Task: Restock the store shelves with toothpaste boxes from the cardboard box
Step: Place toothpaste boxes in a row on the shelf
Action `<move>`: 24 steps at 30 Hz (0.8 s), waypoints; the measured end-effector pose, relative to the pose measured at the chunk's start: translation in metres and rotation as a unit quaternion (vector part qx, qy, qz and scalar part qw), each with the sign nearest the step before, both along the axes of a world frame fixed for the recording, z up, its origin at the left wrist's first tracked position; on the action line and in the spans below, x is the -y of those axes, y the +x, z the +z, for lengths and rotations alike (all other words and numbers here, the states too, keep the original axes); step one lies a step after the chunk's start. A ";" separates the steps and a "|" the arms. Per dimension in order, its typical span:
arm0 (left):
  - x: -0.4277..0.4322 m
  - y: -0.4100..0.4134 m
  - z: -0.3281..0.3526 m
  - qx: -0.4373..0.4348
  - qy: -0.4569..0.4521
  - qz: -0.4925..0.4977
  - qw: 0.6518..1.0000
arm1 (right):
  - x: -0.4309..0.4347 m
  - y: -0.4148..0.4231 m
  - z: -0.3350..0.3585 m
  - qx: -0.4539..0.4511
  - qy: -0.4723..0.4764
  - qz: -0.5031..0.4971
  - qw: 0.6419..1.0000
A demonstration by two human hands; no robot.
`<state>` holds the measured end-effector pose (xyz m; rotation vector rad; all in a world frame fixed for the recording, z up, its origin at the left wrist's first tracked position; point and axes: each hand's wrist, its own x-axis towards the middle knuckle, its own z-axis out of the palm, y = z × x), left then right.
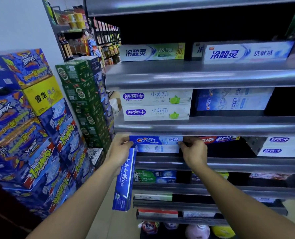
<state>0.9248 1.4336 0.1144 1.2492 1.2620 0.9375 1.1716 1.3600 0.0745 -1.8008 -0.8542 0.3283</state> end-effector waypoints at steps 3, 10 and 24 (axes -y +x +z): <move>-0.002 -0.003 0.000 0.009 -0.026 0.016 1.000 | 0.004 0.004 0.002 0.018 -0.035 0.013 0.999; 0.034 -0.001 0.002 0.079 -0.033 0.088 0.992 | 0.063 -0.010 0.016 0.034 0.012 0.109 0.993; 0.121 0.133 0.068 0.342 -0.017 0.169 0.924 | 0.188 0.047 0.047 -0.206 -0.005 0.317 0.926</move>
